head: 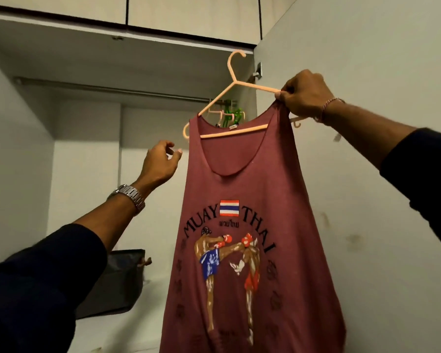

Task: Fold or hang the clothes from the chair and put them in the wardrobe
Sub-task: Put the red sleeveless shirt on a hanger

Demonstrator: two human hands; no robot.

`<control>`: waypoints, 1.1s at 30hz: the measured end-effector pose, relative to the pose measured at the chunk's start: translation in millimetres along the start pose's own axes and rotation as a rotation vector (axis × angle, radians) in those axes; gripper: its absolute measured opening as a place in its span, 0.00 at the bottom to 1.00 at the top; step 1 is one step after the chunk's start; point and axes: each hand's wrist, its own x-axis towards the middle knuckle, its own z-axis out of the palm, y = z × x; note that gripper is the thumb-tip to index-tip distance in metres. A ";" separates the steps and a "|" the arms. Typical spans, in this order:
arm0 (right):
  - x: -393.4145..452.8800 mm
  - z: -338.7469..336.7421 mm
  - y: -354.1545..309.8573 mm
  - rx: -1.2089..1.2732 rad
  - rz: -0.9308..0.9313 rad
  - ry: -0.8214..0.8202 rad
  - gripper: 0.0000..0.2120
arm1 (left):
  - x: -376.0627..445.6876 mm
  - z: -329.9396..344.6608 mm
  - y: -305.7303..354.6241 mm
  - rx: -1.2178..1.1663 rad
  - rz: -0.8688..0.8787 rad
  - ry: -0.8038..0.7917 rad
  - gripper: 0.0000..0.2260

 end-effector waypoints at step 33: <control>226.1 373.3 -3.7 -0.239 0.029 0.107 0.10 | 268.4 150.3 -175.3 0.243 0.336 -0.194 0.27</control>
